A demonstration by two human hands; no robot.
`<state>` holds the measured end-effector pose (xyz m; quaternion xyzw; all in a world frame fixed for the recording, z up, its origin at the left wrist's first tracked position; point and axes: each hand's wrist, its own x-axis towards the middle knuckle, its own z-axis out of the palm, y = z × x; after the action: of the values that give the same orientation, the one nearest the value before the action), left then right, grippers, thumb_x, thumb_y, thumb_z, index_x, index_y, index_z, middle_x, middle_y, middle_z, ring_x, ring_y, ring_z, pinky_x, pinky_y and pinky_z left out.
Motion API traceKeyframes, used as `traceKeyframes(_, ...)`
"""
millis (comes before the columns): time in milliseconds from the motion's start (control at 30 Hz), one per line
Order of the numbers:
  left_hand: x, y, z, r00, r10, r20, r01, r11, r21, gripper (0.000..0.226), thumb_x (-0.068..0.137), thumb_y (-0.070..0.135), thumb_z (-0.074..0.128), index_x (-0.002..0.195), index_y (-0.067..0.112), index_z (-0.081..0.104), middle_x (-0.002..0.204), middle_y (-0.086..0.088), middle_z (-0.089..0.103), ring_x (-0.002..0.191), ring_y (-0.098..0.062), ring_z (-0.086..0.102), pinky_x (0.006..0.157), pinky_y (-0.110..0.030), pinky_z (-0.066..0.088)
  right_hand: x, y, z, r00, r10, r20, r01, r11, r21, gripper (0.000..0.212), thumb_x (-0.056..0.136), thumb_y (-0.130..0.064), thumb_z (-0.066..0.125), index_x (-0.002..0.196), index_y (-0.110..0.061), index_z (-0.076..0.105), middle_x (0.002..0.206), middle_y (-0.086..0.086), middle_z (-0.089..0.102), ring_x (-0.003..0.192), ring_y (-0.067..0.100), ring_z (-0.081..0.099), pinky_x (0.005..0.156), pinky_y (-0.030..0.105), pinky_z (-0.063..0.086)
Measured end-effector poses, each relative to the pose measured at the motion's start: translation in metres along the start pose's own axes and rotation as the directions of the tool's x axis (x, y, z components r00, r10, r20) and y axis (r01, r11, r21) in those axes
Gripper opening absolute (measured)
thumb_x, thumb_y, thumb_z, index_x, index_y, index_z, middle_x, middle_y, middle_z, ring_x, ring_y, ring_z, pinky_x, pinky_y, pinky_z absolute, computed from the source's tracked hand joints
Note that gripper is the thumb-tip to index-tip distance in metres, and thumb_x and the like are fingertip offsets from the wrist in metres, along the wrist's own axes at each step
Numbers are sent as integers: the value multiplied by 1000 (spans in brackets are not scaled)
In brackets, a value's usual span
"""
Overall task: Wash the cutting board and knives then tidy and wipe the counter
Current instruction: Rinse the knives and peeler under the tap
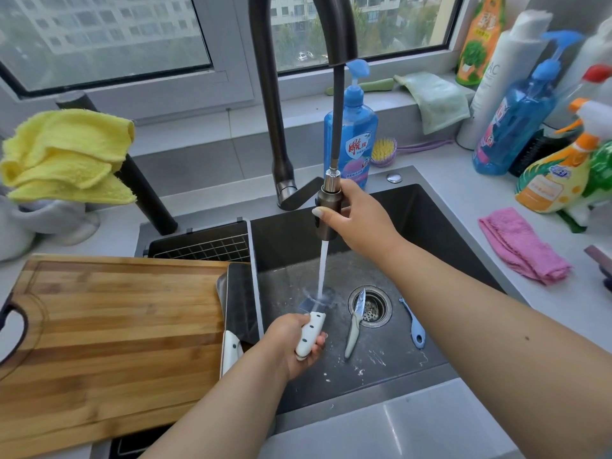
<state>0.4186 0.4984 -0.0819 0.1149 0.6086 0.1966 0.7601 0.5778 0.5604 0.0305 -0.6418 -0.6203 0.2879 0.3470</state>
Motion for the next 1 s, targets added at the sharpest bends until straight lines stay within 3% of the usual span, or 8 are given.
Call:
traceKeyframes(467, 4, 2, 3, 1000, 0, -20, 1, 999, 45, 23, 101, 22, 39, 106, 3, 52, 74, -15, 55, 52, -16, 50, 34, -16, 42, -3, -2, 4, 1000, -6, 29, 4, 999, 52, 48, 90, -39, 63, 131, -25, 44, 120, -6, 59, 106, 15, 60, 89, 29, 50)
traceKeyframes(600, 3, 1, 6, 995, 100, -28, -92, 972, 215, 27, 96, 25, 55, 107, 0, 57, 71, -13, 57, 50, -15, 53, 35, -18, 42, -5, -2, 3, 999, -13, 33, 11, 999, 53, 47, 90, -39, 63, 131, -25, 44, 120, -6, 59, 101, 11, 58, 86, 25, 48)
traceKeyframes(767, 0, 1, 5, 982, 189, -4, -164, 863, 478, 33, 70, 16, 84, 88, -4, 64, 63, -13, 61, 48, -18, 55, 52, -27, 46, -4, 2, -6, 1000, -24, 13, 25, 1000, -9, 42, 90, -40, 62, 126, -26, 46, 108, -11, 56, 95, 12, 58, 86, 30, 52)
traceKeyframes(900, 0, 2, 5, 970, 234, -69, -168, 847, 505, 32, 72, 0, 70, 99, -15, 63, 61, -15, 62, 45, -19, 55, 52, -26, 47, -1, 7, -13, 1000, -28, -6, 28, 998, -63, 40, 90, -42, 62, 123, -26, 47, 109, -9, 59, 93, 12, 59, 82, 26, 50)
traceKeyframes(1000, -6, 4, 8, 963, 258, -77, -204, 885, 419, 27, 76, -2, 61, 99, -15, 63, 66, -18, 62, 45, -19, 59, 46, -23, 48, 0, 8, -15, 999, -35, -12, 34, 996, -78, 38, 90, -42, 62, 121, -26, 47, 107, -10, 58, 93, 11, 58, 83, 27, 51)
